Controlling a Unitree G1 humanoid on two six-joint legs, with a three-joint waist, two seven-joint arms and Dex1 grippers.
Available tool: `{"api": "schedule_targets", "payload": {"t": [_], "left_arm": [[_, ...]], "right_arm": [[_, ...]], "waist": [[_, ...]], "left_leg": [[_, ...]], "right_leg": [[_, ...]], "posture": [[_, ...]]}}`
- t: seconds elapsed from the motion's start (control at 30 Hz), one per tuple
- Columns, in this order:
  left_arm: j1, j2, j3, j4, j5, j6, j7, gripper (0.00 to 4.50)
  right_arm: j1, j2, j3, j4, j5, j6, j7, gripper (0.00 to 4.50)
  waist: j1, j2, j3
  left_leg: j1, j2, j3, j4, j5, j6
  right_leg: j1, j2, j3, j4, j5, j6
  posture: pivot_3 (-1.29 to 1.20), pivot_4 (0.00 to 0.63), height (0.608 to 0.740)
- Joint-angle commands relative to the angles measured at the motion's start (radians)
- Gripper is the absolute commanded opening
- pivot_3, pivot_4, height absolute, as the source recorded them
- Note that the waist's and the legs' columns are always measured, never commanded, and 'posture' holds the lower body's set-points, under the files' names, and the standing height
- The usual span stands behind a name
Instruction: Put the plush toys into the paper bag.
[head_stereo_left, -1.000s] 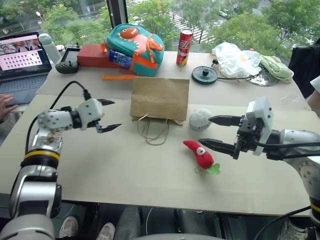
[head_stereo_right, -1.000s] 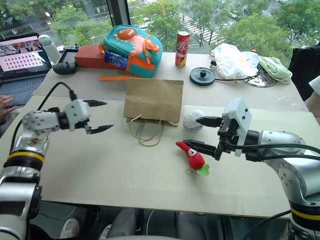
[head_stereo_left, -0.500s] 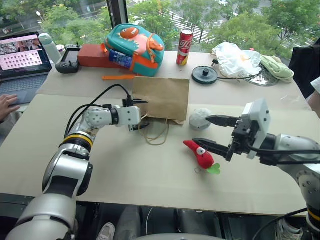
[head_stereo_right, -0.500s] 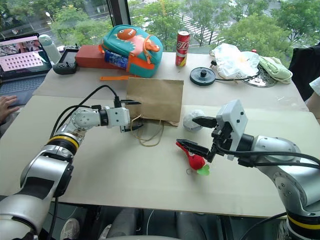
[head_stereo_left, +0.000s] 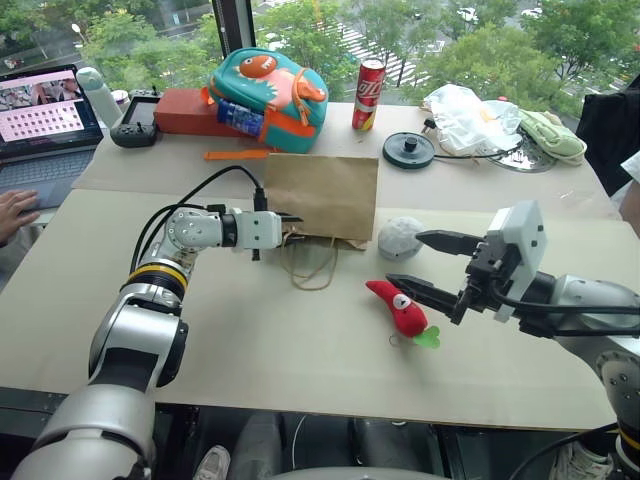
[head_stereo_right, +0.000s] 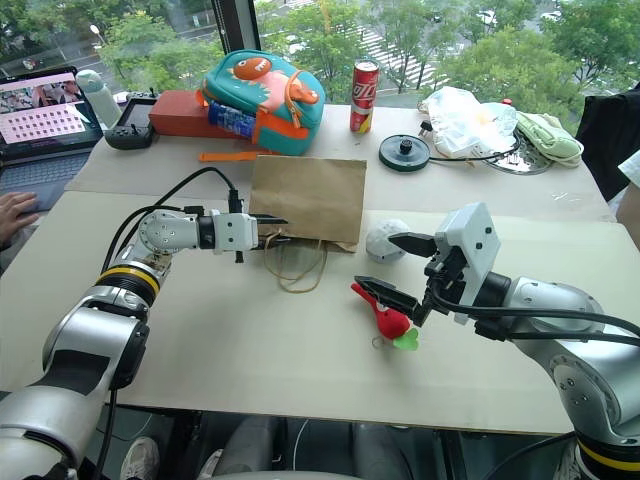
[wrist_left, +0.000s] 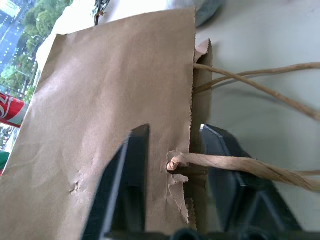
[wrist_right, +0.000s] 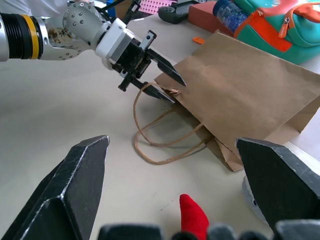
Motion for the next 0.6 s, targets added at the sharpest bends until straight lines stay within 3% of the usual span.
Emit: {"api": "schedule_targets", "payload": {"t": [0.03,0.33,0.6], "left_arm": [[-0.002,0.015,0.022,-0.017,-0.029,-0.008,-0.014,0.05],[0.001,0.014,0.050,-0.052,-0.075,0.031,-0.066,0.05],[-0.009,0.004,0.121,-0.181,-0.245,0.259,-0.241,0.05]], "right_arm": [[-0.020,-0.004,-0.007,-0.006,-0.003,-0.015,-0.009,4.50],[-0.043,0.012,0.026,0.015,-0.030,-0.025,-0.025,4.50],[-0.054,0.036,0.065,0.025,-0.071,-0.030,-0.038,4.50]], "waist": [[0.000,0.000,0.000],[-0.001,0.000,0.000],[-0.004,0.000,0.000]], "left_leg": [[0.000,0.000,0.000,0.000,0.000,0.000],[0.000,0.000,0.000,0.000,0.000,0.000],[0.000,0.000,0.000,0.001,0.000,0.000]], "right_leg": [[0.000,0.000,0.000,0.000,0.000,0.000],[0.000,0.000,0.000,0.000,0.000,0.000],[0.000,0.000,0.000,0.001,0.000,0.000]], "posture": [[0.00,0.150,0.728],[0.00,0.150,0.728],[0.00,0.150,0.728]]}}
